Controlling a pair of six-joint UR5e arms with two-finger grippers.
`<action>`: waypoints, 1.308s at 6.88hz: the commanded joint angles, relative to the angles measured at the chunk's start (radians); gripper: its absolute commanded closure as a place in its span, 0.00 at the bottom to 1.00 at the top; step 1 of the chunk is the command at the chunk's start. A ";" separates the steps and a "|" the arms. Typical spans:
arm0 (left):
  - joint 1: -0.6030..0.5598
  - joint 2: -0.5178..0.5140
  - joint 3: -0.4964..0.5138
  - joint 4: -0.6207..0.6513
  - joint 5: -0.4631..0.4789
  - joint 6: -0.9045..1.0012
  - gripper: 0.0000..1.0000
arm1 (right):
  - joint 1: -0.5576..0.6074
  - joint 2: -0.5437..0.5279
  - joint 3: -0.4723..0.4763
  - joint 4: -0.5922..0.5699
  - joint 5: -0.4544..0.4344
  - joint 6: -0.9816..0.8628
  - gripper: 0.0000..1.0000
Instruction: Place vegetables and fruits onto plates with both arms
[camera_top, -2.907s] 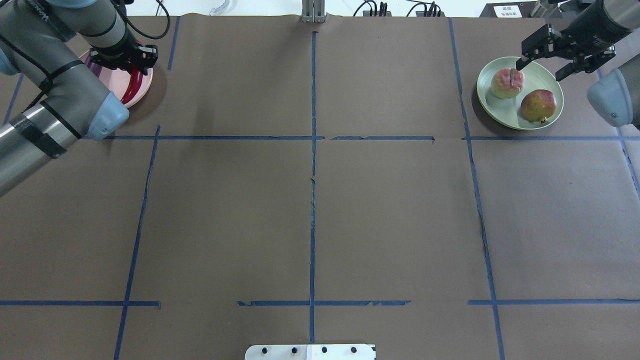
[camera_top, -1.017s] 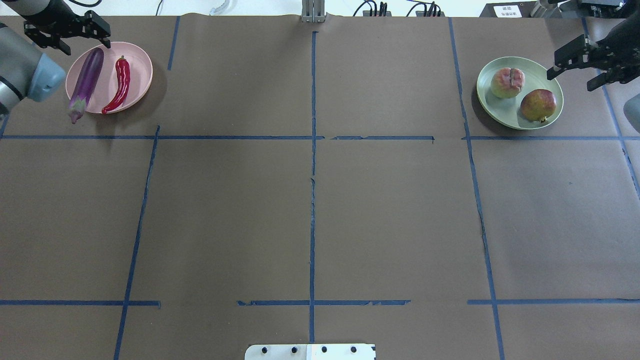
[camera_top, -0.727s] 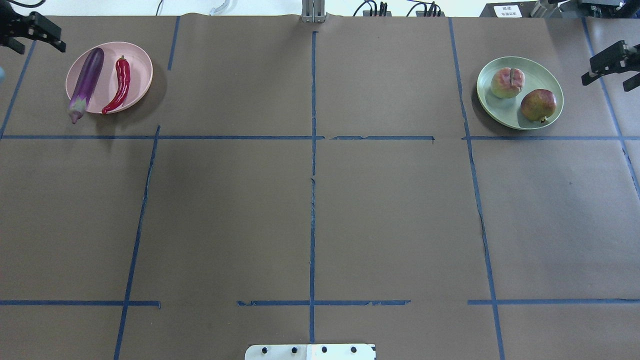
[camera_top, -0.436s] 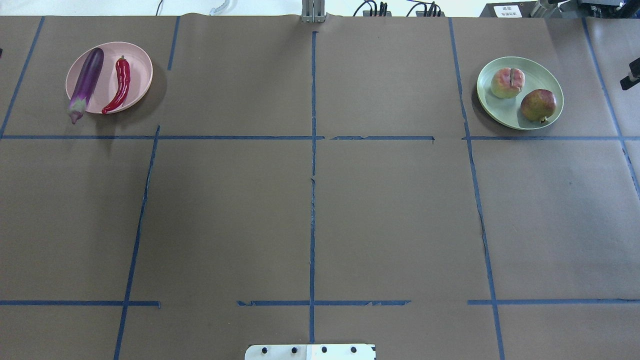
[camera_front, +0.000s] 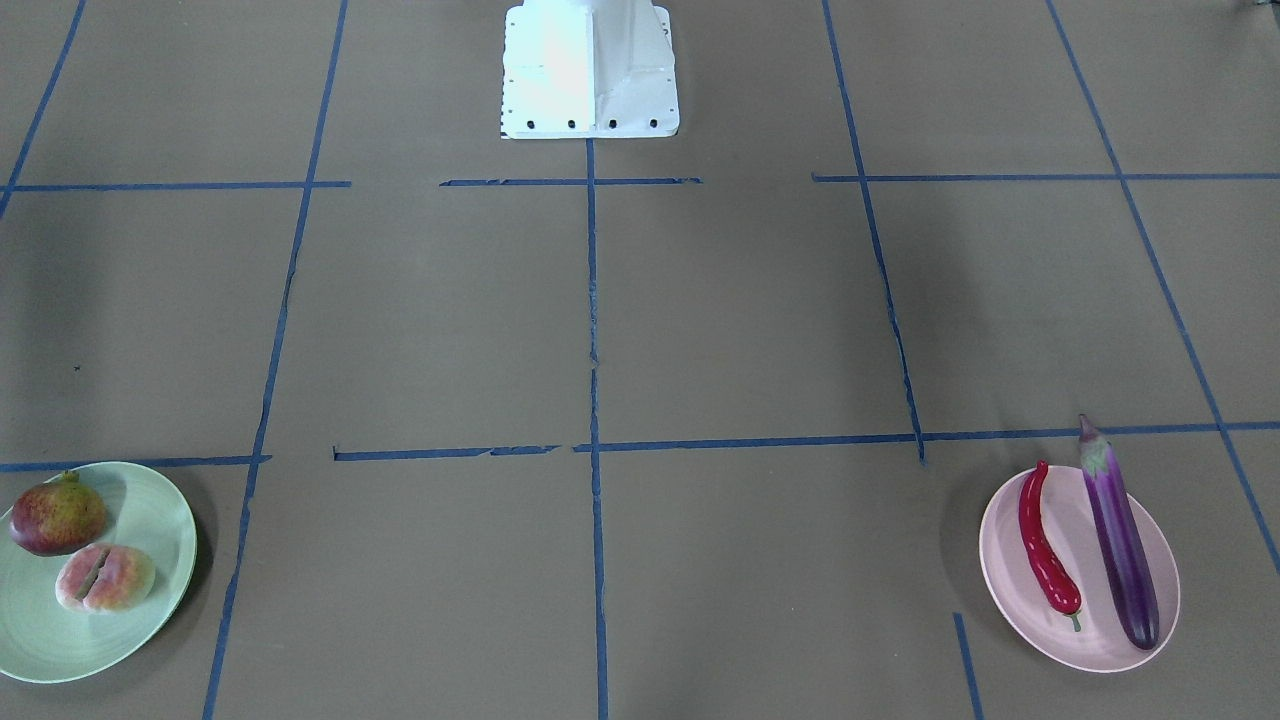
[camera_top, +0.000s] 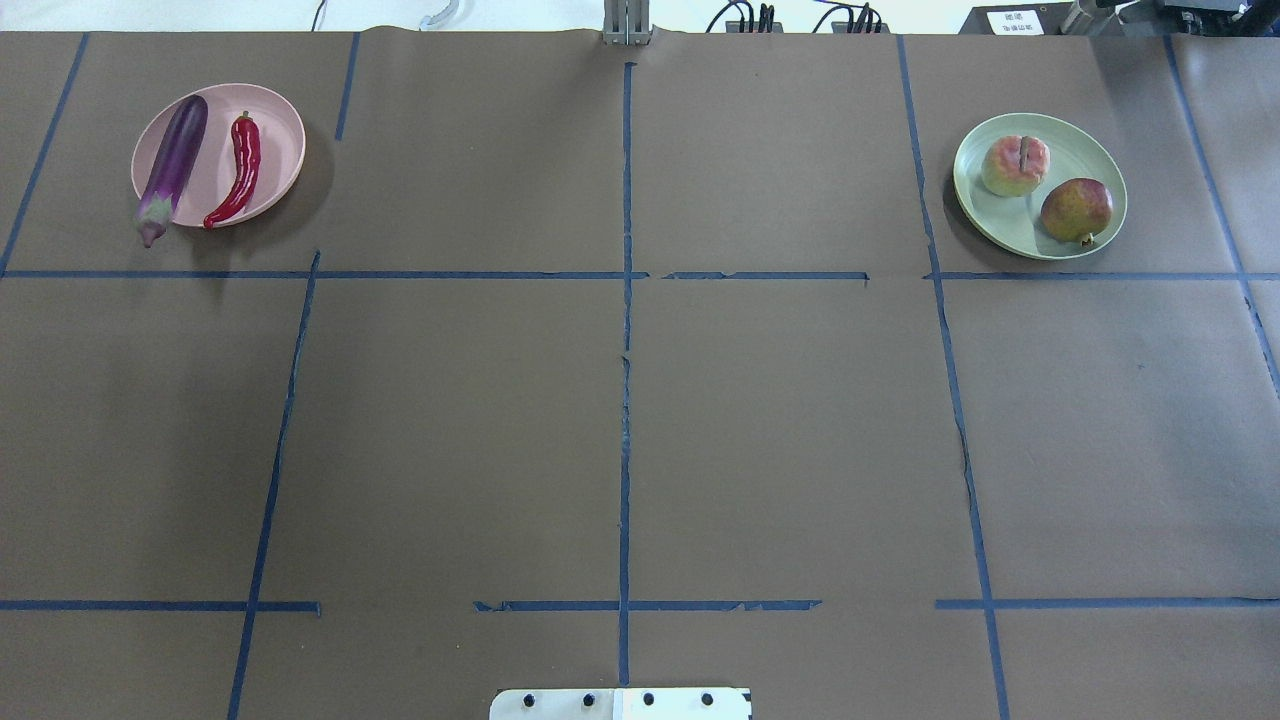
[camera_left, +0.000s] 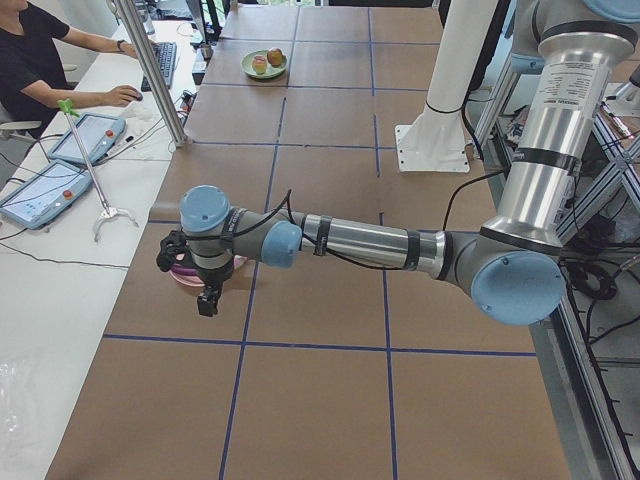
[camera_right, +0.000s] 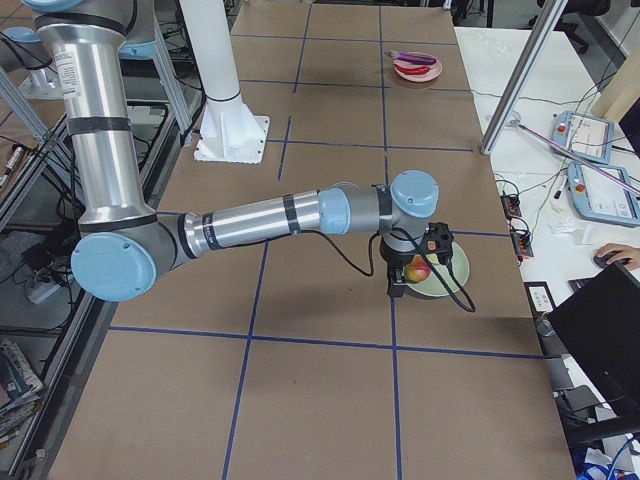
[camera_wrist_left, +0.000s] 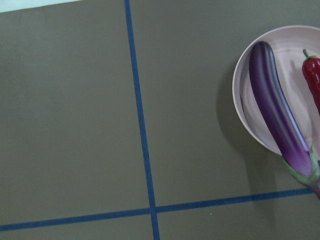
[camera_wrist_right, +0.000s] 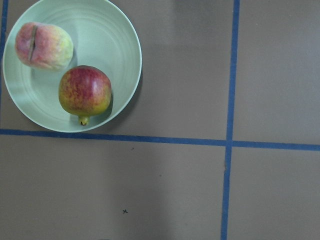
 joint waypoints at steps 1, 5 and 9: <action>-0.014 0.165 -0.227 0.189 -0.001 0.056 0.00 | 0.022 -0.072 0.039 -0.008 0.007 -0.057 0.00; -0.013 0.275 -0.269 0.189 -0.004 0.062 0.00 | 0.016 -0.118 0.072 -0.037 0.005 -0.071 0.00; -0.010 0.286 -0.280 0.177 -0.020 0.059 0.00 | 0.005 -0.155 0.079 -0.038 -0.007 -0.072 0.00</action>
